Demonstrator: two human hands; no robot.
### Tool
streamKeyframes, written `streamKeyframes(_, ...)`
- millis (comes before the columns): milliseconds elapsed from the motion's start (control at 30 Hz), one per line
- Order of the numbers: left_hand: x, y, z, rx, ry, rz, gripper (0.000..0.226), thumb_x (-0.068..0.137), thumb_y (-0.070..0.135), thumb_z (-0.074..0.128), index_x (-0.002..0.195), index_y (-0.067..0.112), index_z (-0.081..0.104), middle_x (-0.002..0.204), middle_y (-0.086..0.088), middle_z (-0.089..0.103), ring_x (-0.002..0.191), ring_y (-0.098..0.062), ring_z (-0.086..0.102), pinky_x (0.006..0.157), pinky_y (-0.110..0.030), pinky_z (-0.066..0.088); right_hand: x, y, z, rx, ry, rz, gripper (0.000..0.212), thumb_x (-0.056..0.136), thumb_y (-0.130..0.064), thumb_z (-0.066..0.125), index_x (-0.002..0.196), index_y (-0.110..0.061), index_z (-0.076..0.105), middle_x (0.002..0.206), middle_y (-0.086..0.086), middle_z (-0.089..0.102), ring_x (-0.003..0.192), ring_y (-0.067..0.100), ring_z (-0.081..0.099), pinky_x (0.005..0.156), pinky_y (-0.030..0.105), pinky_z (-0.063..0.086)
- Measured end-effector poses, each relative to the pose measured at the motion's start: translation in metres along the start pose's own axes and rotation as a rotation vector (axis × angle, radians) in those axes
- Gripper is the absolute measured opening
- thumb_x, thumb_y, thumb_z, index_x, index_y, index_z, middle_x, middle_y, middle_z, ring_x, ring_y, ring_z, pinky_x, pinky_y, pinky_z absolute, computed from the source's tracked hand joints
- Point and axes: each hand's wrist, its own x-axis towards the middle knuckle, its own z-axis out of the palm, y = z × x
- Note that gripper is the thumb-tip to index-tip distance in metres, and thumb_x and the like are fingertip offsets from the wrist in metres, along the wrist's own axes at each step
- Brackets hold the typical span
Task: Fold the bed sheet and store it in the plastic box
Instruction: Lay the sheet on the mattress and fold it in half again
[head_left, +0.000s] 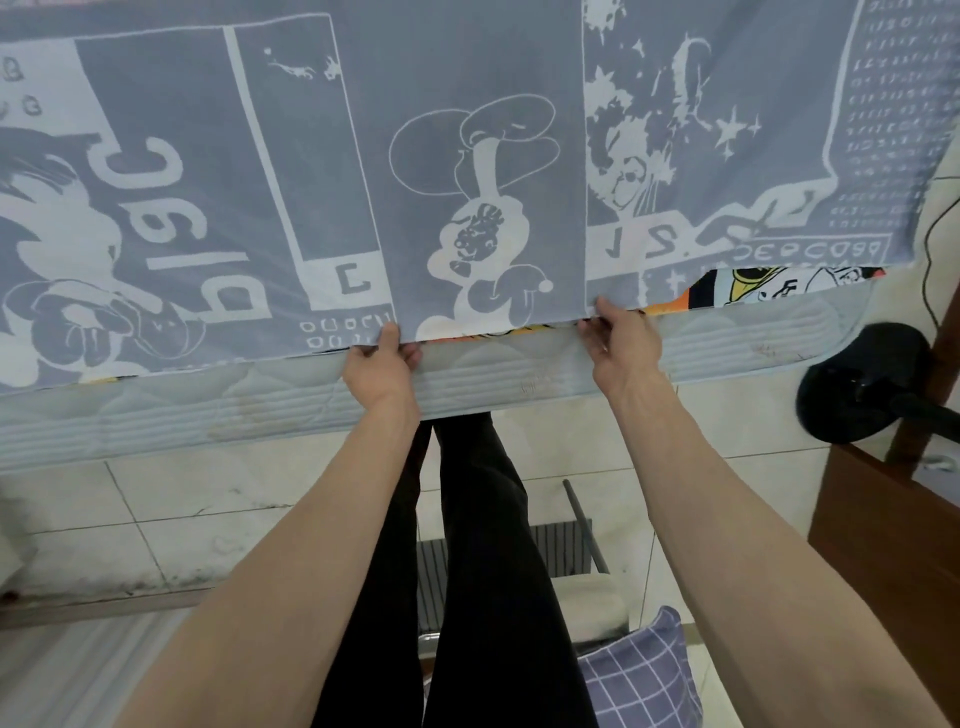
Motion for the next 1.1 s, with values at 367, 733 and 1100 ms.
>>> streamKeyframes(367, 0.012, -0.002, 0.002, 0.134, 0.063, 0.026, 0.018, 0.094, 0.018, 0.071, 0.100, 0.007, 0.058, 0.090, -0.011, 0.069, 0.061, -0.013, 0.064, 0.074, -0.031, 0.061, 0.004, -0.035, 0.007, 0.044, 0.045, 0.030, 0.025, 0.091, -0.016, 0.073, 0.114, -0.011, 0.067, 0.112, 0.008, 0.074, 0.100, 0.023, 0.071, 0.083, 0.036, 0.061)
streamKeyframes(733, 0.021, -0.017, 0.000, 0.209, 0.181, 0.059, 0.041, 0.087, 0.023, 0.074, 0.124, 0.007, 0.063, 0.118, -0.009, 0.073, 0.109, -0.029, 0.072, 0.099, -0.049, 0.057, 0.008, -0.050, -0.016, -0.041, 0.065, 0.112, 0.038, 0.089, -0.009, 0.065, 0.128, -0.008, 0.064, 0.116, 0.013, 0.071, 0.097, 0.029, 0.070, 0.085, 0.040, 0.061)
streamKeyframes(1100, -0.153, -0.098, 0.127, 0.374, -0.305, -0.110, 0.035, 0.089, 0.050, 0.070, 0.080, 0.016, 0.064, 0.071, -0.002, 0.066, 0.067, -0.019, 0.062, 0.067, -0.034, 0.053, 0.055, -0.127, -0.066, 0.363, -0.181, 0.162, 0.045, 0.102, -0.039, 0.053, 0.136, -0.010, 0.058, 0.128, 0.014, 0.066, 0.117, 0.033, 0.062, 0.100, 0.050, 0.049)
